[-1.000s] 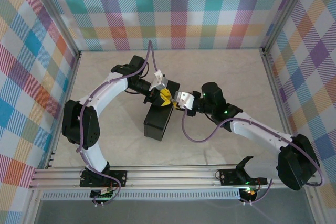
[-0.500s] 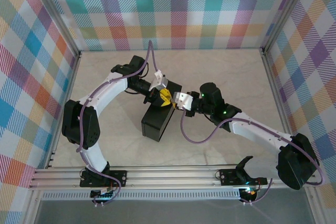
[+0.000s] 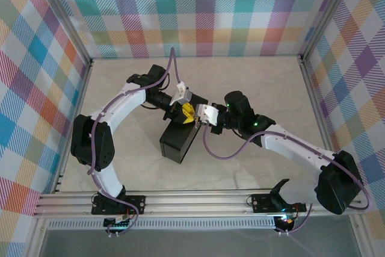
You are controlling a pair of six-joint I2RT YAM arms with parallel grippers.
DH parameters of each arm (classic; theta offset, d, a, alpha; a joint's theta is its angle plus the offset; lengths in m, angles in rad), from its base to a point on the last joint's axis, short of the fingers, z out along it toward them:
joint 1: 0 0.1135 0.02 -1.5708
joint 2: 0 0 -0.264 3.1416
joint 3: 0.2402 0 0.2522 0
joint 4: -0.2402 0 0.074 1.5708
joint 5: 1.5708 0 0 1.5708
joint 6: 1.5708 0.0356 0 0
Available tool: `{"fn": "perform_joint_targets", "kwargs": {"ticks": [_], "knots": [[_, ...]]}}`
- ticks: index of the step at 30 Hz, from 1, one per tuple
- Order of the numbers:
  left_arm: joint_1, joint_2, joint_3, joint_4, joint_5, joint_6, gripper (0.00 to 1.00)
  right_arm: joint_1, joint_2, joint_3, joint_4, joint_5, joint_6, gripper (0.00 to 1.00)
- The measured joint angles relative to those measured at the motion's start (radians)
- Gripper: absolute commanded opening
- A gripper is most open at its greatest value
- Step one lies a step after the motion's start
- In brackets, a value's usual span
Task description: Unlock a padlock with a key
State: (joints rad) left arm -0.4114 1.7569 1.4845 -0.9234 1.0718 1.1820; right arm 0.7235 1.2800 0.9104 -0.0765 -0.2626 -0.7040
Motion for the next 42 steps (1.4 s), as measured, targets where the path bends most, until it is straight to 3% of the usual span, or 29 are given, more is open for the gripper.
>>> {"fn": "perform_joint_targets", "kwargs": {"ticks": [7,20,26,42], "knots": [[0.006,-0.002,0.000,-0.003,-0.011,0.012,0.14,0.000,0.047,0.089,-0.103,-0.011,0.208,0.00],[0.008,-0.043,-0.010,-0.004,-0.043,0.003,0.15,-0.024,0.053,0.113,-0.125,-0.103,0.969,0.00],[0.005,-0.049,-0.010,0.063,-0.020,-0.013,0.16,-0.084,0.034,0.075,-0.029,-0.193,1.328,0.00],[0.015,-0.055,-0.021,0.090,-0.068,-0.041,0.16,-0.153,0.146,0.142,-0.036,-0.373,1.954,0.00]]}}
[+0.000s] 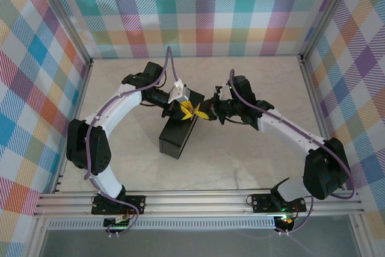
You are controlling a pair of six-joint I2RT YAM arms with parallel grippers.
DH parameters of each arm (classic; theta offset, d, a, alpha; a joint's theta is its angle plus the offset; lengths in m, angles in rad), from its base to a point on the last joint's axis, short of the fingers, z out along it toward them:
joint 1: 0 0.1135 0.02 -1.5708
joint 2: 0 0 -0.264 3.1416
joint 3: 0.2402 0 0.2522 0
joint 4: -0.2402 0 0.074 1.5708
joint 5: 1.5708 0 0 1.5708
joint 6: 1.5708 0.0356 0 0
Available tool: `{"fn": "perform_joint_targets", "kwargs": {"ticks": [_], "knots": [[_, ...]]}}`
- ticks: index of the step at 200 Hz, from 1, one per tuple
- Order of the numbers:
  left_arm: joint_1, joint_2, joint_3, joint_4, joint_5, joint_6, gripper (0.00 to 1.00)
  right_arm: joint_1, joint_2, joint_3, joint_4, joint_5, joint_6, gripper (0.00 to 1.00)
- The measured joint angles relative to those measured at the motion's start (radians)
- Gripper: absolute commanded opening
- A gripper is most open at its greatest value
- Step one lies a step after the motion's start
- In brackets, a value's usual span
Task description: Unlock a padlock with a key
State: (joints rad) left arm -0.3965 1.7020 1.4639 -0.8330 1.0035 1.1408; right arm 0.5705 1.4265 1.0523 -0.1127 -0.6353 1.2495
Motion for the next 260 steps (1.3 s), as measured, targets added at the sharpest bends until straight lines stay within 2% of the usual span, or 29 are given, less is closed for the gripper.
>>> {"fn": "perform_joint_targets", "kwargs": {"ticks": [43,74,127,156,178,189,220,260], "knots": [[-0.010,-0.002,0.000,0.019,0.009,-0.008,0.16,-0.049,0.000,-0.023,0.032,-0.078,0.145,0.15],[-0.022,-0.002,0.000,0.024,0.039,-0.013,0.16,-0.068,0.000,-0.023,0.056,-0.083,0.211,0.22],[-0.035,-0.002,0.000,0.024,0.056,-0.023,0.16,-0.068,-0.004,-0.009,0.160,-0.061,0.327,0.24],[-0.035,-0.002,0.000,0.024,0.061,-0.023,0.16,-0.078,-0.029,-0.008,0.153,-0.045,0.335,0.30],[-0.035,-0.002,0.000,0.024,0.061,-0.023,0.15,-0.108,-0.056,0.012,0.029,-0.034,0.235,0.31],[-0.035,-0.002,0.000,0.024,0.061,-0.023,0.15,-0.130,-0.063,0.034,-0.050,-0.026,0.158,0.27],[-0.035,-0.002,0.000,0.024,0.061,-0.023,0.15,-0.177,-0.060,0.100,-0.289,0.016,-0.201,0.08],[-0.035,-0.002,0.000,0.023,0.061,-0.024,0.15,-0.150,0.032,0.122,-0.469,0.024,-0.519,0.04]]}}
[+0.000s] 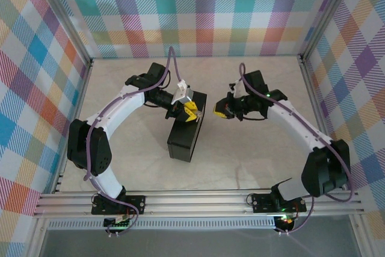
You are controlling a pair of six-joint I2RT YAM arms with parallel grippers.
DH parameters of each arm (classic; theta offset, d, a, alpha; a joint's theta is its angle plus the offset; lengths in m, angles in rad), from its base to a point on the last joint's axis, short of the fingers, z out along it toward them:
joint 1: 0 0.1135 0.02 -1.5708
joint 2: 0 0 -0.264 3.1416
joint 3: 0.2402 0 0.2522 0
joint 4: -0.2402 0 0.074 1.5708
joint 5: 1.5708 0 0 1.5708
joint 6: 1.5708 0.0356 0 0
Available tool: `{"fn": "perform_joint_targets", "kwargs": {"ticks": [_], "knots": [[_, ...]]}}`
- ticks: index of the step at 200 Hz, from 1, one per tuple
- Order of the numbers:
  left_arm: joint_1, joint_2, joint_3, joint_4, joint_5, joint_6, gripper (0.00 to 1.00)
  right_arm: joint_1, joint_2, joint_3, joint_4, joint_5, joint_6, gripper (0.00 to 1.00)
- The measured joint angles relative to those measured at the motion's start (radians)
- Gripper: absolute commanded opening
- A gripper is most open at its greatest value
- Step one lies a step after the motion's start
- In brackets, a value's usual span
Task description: Unlock a padlock with a key
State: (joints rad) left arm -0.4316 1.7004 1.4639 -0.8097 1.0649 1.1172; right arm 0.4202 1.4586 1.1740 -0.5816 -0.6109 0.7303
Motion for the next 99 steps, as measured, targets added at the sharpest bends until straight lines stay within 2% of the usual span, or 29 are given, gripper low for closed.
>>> {"fn": "perform_joint_targets", "kwargs": {"ticks": [35,66,99], "knots": [[0.000,0.000,0.000,0.000,0.000,-0.003,0.16,0.082,0.074,0.018,-0.043,-0.046,-0.107,0.03],[0.000,0.000,0.000,0.000,0.000,-0.004,0.15,0.130,0.074,0.039,-0.006,-0.089,-0.118,0.04],[0.000,0.000,0.000,-0.003,0.001,-0.007,0.16,0.137,0.074,0.040,0.029,-0.113,-0.117,0.04]]}}
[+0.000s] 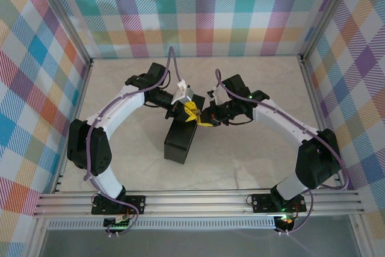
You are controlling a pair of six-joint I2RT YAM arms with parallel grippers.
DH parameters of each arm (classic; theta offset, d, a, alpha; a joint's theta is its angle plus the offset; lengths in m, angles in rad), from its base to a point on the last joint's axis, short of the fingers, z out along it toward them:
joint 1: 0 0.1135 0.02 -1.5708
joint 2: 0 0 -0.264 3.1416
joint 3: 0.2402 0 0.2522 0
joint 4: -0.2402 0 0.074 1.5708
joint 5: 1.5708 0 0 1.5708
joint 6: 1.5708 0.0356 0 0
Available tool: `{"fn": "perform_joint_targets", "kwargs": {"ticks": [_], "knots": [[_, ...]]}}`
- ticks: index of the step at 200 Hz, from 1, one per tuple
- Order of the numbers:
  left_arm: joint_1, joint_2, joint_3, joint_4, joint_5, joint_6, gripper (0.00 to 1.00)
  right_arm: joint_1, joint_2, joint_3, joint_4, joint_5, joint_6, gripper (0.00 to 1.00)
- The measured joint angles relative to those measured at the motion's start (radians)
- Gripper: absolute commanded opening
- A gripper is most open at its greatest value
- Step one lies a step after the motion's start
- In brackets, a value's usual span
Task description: Unlock a padlock with a key
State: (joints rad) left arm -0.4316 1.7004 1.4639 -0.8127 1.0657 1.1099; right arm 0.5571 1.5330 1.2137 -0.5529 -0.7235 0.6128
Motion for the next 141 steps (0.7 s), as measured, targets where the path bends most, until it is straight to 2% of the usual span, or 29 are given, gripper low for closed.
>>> {"fn": "perform_joint_targets", "kwargs": {"ticks": [71,105,141], "knots": [[0.003,-0.002,0.009,0.005,0.049,-0.015,0.16,-0.001,-0.042,-0.020,0.068,-0.048,0.107,0.07],[0.005,-0.004,0.014,0.006,0.064,-0.019,0.16,-0.005,-0.051,-0.021,0.080,-0.064,0.149,0.13],[0.002,-0.003,0.014,0.010,0.065,-0.022,0.16,-0.024,-0.058,-0.011,0.009,-0.066,0.072,0.19]]}}
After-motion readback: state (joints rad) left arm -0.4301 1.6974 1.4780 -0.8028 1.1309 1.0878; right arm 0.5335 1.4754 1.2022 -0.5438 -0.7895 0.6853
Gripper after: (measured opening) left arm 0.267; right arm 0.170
